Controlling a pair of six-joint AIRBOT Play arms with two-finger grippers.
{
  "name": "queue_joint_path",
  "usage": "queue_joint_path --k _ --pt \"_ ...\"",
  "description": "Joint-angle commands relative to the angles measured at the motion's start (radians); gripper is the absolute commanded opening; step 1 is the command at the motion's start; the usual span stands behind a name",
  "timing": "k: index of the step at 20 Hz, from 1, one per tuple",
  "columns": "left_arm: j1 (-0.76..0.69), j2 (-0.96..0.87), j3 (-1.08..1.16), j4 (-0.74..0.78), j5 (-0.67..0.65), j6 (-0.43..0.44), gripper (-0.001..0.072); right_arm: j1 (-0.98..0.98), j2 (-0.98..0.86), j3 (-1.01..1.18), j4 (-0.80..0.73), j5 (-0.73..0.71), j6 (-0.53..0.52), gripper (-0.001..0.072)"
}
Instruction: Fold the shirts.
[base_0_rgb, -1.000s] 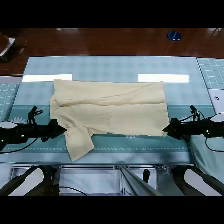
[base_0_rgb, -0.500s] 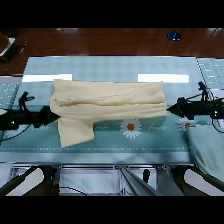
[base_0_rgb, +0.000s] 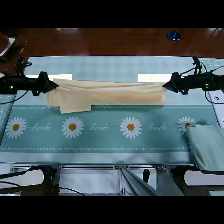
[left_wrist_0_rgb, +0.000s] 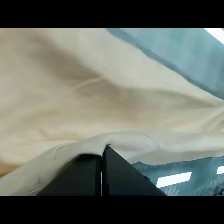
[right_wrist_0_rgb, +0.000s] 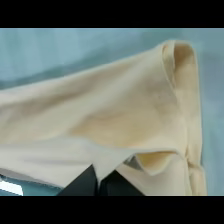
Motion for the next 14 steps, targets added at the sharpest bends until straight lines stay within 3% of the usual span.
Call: queue_joint_path --k 1,10,11,12,13,14 --pt "-0.022 -0.164 0.194 0.01 -0.03 -0.047 0.0018 0.008 -0.118 0.126 0.002 -0.01 0.026 0.0017" --pt "-0.06 -0.397 0.45 0.01 -0.025 -0.047 0.0018 0.008 -0.236 0.188 0.021 -0.05 0.024 0.0018" --pt "-0.068 -0.408 0.458 0.01 -0.021 -0.047 0.002 0.008 -0.24 0.188 0.031 -0.062 0.021 0.0082" --pt "-0.077 -0.416 0.46 0.01 -0.021 -0.047 0.0091 0.008 -0.242 0.188 0.042 -0.076 0.021 0.0285" --pt "-0.084 -0.419 0.46 0.01 -0.028 -0.047 0.0362 0.008 -0.242 0.19 0.049 -0.082 0.021 0.0416" --pt "-0.085 -0.418 0.461 0.011 -0.042 -0.051 0.0503 0.006 -0.241 0.201 0.05 -0.068 0.021 0.0412"
